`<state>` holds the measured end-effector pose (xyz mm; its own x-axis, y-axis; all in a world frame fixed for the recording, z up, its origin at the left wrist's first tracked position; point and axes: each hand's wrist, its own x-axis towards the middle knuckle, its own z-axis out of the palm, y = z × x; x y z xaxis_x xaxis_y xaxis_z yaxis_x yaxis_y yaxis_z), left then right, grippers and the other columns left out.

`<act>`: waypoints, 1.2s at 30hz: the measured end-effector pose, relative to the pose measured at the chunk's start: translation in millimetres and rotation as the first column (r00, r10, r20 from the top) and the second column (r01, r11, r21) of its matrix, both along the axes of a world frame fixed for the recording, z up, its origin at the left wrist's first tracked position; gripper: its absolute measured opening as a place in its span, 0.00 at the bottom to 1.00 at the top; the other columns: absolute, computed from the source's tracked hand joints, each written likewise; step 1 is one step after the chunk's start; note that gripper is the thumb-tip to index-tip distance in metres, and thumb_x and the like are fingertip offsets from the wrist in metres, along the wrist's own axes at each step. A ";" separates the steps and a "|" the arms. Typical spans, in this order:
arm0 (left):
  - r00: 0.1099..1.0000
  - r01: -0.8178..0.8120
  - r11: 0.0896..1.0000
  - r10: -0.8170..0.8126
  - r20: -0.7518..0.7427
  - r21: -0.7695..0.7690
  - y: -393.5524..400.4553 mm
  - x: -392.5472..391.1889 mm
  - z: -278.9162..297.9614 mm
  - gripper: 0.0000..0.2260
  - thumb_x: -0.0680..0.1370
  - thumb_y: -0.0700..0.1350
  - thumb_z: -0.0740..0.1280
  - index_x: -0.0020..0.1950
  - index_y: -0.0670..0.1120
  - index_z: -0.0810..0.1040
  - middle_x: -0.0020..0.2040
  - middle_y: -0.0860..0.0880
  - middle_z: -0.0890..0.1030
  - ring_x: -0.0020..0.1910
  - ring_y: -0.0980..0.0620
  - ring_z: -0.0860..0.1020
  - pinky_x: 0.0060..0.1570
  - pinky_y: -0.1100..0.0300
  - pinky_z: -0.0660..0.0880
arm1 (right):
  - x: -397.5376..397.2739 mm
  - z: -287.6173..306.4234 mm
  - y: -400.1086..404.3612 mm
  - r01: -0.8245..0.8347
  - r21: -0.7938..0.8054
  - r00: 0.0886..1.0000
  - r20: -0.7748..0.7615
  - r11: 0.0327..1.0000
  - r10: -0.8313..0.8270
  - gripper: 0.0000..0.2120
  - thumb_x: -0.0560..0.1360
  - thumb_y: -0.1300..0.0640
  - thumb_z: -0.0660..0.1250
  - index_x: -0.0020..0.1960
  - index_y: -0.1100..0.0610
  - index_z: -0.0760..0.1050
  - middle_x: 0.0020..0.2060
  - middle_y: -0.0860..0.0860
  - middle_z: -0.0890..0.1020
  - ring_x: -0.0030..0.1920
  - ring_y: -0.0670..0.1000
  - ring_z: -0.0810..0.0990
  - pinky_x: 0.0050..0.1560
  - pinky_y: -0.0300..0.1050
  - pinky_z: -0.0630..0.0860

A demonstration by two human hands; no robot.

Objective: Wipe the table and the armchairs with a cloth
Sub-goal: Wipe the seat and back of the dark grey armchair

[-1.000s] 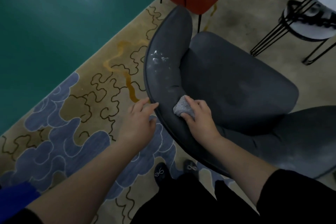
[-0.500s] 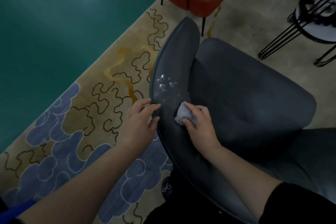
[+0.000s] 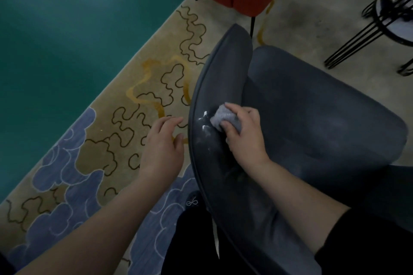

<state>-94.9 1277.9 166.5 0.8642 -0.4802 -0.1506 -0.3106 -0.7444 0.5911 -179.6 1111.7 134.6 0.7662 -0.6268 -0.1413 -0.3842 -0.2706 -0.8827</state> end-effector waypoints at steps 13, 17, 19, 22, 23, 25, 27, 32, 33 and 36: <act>0.994 0.067 0.997 -0.070 -0.078 -0.036 -14.3 27.8 -4.5 0.17 0.79 0.42 0.62 0.68 0.51 0.70 0.64 0.55 0.69 0.60 0.56 0.70 0.59 0.56 0.71 | 2.7 9.1 8.1 -0.167 -0.138 0.985 -0.076 0.976 0.157 0.10 0.72 0.52 0.71 0.53 0.48 0.79 0.54 0.44 0.65 0.58 0.48 0.65 0.61 0.33 0.61; 0.969 0.128 0.991 -0.135 -0.207 -0.047 -20.2 34.2 -5.8 0.22 0.80 0.38 0.59 0.72 0.54 0.67 0.67 0.54 0.68 0.60 0.56 0.71 0.58 0.64 0.67 | 39.2 20.0 -6.1 -0.154 -0.153 0.988 -0.043 0.976 0.149 0.19 0.73 0.55 0.69 0.63 0.51 0.73 0.59 0.49 0.70 0.62 0.53 0.68 0.66 0.43 0.63; 0.963 0.153 0.988 -0.157 -0.218 -0.038 -21.2 38.2 -5.9 0.24 0.79 0.33 0.58 0.72 0.52 0.68 0.67 0.51 0.70 0.61 0.56 0.70 0.57 0.73 0.63 | 50.6 20.3 -6.3 -0.207 -0.186 0.977 -0.092 0.961 0.193 0.18 0.74 0.52 0.69 0.63 0.49 0.74 0.61 0.48 0.70 0.64 0.51 0.65 0.66 0.42 0.60; 0.954 0.153 0.988 -0.154 -0.259 -0.024 -20.8 42.6 -3.9 0.27 0.77 0.28 0.57 0.71 0.52 0.69 0.65 0.48 0.73 0.55 0.59 0.70 0.47 0.83 0.61 | 31.6 15.4 -1.6 -0.267 -0.210 0.963 -0.079 0.940 0.256 0.12 0.73 0.52 0.70 0.56 0.49 0.80 0.58 0.46 0.72 0.61 0.49 0.65 0.64 0.36 0.58; 0.948 0.149 0.989 -0.147 -0.282 -0.013 -21.3 43.5 -2.1 0.28 0.77 0.28 0.56 0.71 0.53 0.68 0.65 0.48 0.74 0.54 0.59 0.71 0.46 0.82 0.62 | 20.8 14.1 -0.1 -0.290 -0.210 0.957 -0.069 0.934 0.281 0.10 0.72 0.53 0.71 0.54 0.49 0.81 0.56 0.45 0.72 0.59 0.49 0.66 0.62 0.33 0.58; 0.938 0.155 0.988 -0.138 -0.317 0.027 -23.0 44.6 1.6 0.30 0.77 0.28 0.56 0.72 0.56 0.65 0.64 0.49 0.74 0.54 0.60 0.71 0.46 0.78 0.62 | 5.2 12.8 -0.6 -0.306 -0.159 0.952 -0.063 0.939 0.300 0.08 0.72 0.55 0.71 0.51 0.48 0.81 0.53 0.43 0.71 0.58 0.49 0.68 0.61 0.31 0.60; 0.930 0.163 0.984 -0.129 -0.344 0.071 -26.5 46.9 4.2 0.31 0.77 0.29 0.56 0.73 0.58 0.63 0.65 0.48 0.74 0.56 0.60 0.71 0.48 0.75 0.63 | 7.4 12.9 -6.1 -0.235 -0.081 0.972 -0.044 0.969 0.232 0.07 0.72 0.57 0.70 0.49 0.49 0.81 0.50 0.44 0.72 0.56 0.51 0.71 0.61 0.37 0.66; 0.930 0.191 0.969 -0.128 -0.343 0.157 -32.0 48.9 4.0 0.29 0.78 0.31 0.56 0.73 0.58 0.64 0.64 0.45 0.76 0.60 0.49 0.75 0.50 0.62 0.70 | 40.2 18.9 -6.0 -0.215 -0.102 0.977 -0.032 0.971 0.212 0.13 0.76 0.52 0.67 0.60 0.48 0.78 0.58 0.45 0.71 0.62 0.48 0.67 0.65 0.38 0.61; 0.931 0.181 0.971 -0.119 -0.344 0.154 -30.8 48.5 3.0 0.29 0.78 0.31 0.56 0.72 0.58 0.65 0.63 0.45 0.76 0.59 0.48 0.76 0.50 0.61 0.70 | 40.8 18.1 -2.2 -0.242 -0.135 0.970 -0.058 0.961 0.236 0.12 0.76 0.50 0.66 0.59 0.47 0.79 0.59 0.45 0.71 0.62 0.48 0.65 0.65 0.39 0.60; 0.934 0.128 0.987 -0.087 -0.346 0.099 -25.2 44.6 -1.8 0.29 0.76 0.29 0.55 0.70 0.56 0.69 0.63 0.45 0.77 0.61 0.48 0.75 0.52 0.63 0.68 | 27.9 17.3 5.9 -0.303 -0.162 0.953 -0.057 0.939 0.298 0.11 0.76 0.49 0.66 0.56 0.46 0.81 0.57 0.41 0.69 0.61 0.47 0.62 0.65 0.42 0.60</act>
<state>-50.2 1252.8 164.7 0.6957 -0.5281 -0.4870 -0.1886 -0.7884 0.5855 -151.7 1117.5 151.9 0.9194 -0.3848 -0.0818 -0.2892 -0.5200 -0.8037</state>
